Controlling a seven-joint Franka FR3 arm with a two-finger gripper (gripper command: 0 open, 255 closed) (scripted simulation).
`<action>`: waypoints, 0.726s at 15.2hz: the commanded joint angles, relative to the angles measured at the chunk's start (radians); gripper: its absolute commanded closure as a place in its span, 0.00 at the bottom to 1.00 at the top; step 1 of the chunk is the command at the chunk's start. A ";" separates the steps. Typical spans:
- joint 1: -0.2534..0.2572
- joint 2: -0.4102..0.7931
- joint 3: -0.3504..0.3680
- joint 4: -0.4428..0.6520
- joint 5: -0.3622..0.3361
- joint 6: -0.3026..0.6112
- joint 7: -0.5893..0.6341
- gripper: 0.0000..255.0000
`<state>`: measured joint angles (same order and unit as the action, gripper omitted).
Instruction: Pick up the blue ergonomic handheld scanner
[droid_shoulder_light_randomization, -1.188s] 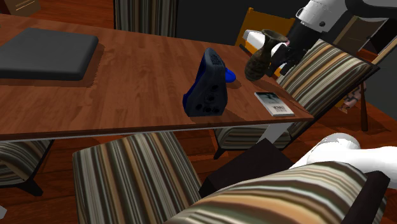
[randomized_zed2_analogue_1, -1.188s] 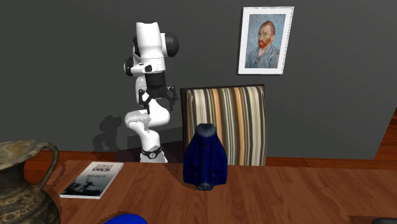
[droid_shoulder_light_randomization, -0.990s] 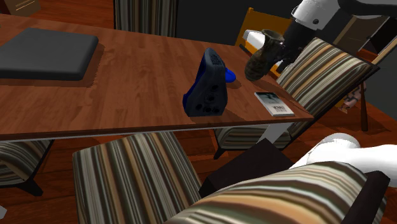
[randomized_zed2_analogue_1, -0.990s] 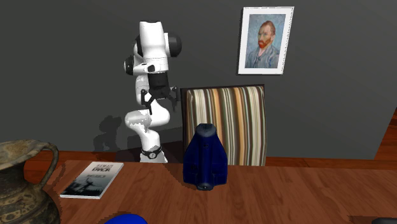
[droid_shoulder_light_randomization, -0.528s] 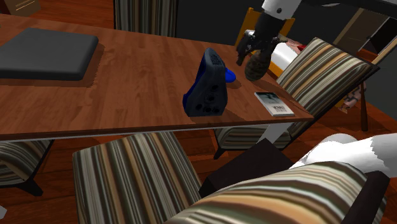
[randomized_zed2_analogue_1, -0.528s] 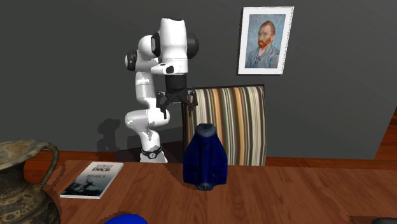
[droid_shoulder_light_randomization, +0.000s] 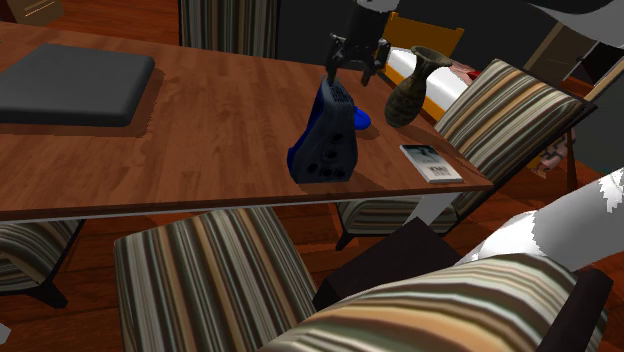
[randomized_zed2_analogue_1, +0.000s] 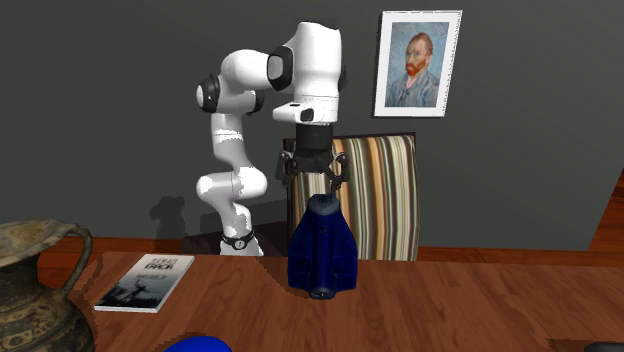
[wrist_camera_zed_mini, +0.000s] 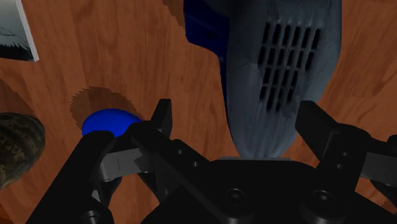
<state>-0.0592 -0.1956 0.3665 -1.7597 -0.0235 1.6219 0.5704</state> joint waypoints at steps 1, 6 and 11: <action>0.002 0.095 0.032 0.097 -0.046 -0.018 0.066 0.00; 0.008 0.139 0.042 0.102 -0.071 0.010 0.101 0.00; 0.007 0.126 0.040 0.027 -0.067 0.074 0.103 0.00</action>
<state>-0.0523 -0.0695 0.4062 -1.7262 -0.0899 1.6884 0.6727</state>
